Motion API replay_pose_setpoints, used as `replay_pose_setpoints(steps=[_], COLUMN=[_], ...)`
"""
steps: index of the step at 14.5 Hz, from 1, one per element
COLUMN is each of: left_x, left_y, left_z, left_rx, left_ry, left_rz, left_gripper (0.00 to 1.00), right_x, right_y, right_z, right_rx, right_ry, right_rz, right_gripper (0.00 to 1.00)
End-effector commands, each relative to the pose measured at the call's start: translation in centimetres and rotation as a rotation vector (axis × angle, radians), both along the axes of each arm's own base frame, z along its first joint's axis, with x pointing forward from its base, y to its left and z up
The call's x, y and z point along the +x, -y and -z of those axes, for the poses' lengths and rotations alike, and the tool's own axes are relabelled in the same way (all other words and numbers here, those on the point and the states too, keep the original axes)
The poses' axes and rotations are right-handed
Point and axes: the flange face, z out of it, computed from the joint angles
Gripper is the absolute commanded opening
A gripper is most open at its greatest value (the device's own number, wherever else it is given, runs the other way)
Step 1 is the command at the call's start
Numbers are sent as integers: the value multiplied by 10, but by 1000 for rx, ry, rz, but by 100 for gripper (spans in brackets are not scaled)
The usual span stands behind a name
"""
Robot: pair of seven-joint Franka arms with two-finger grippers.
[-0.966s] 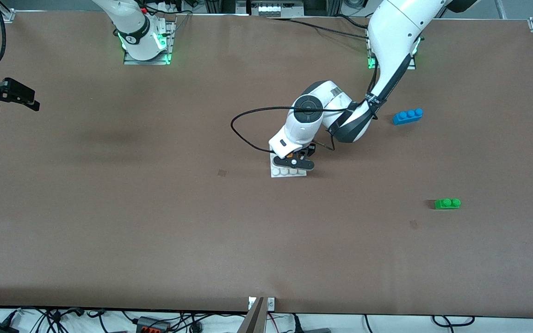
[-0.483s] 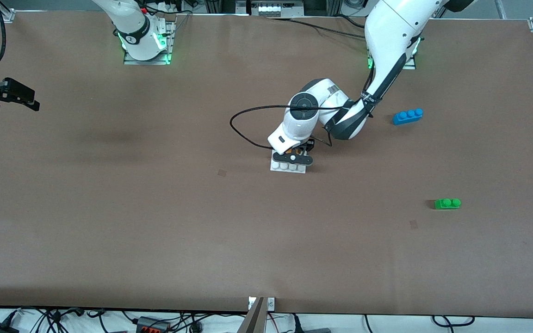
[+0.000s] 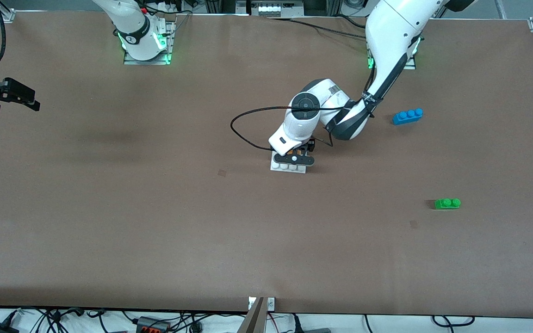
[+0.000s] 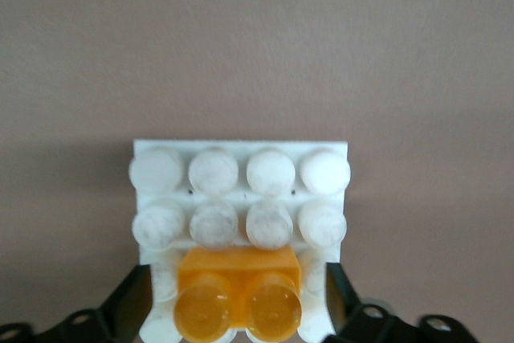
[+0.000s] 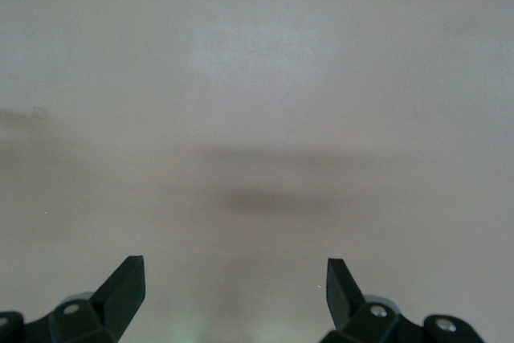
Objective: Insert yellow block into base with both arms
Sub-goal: 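Lower the yellow brick onto the plate studs and press down, then open the left gripper and lift it off the yellow brick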
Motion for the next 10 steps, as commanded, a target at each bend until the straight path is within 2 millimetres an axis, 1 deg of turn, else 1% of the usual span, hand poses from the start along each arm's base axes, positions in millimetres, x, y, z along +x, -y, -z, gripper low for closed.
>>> replay_pose_setpoints(steps=[1, 2, 3, 6, 7, 9, 10], left_x=[16, 26, 35, 60, 71, 83, 90], left_y=[-28, -43, -57, -100, -123, -167, -192], left_z=[-55, -72, -84, -109, -120, -138, -149], left_rx=[40, 28, 23, 15, 17, 55, 66], left_ry=[20, 23, 24, 34, 48, 35, 43], left_rz=[-43, -81, -112, -190, -200, -167, -147], left_gripper=[100, 100, 100, 100, 100, 100, 100], right_x=[1, 1, 1, 2, 2, 2, 2], right_y=[-1, -1, -1, -2, -2, -2, -3], right_z=[-4, -4, -4, -4, -4, -4, -4], right_rx=[17, 17, 17, 17, 17, 14, 14], right_ry=[3, 3, 3, 3, 3, 2, 2], right_rz=[8, 8, 8, 6, 5, 3, 2], right_gripper=[100, 100, 100, 100, 100, 100, 100])
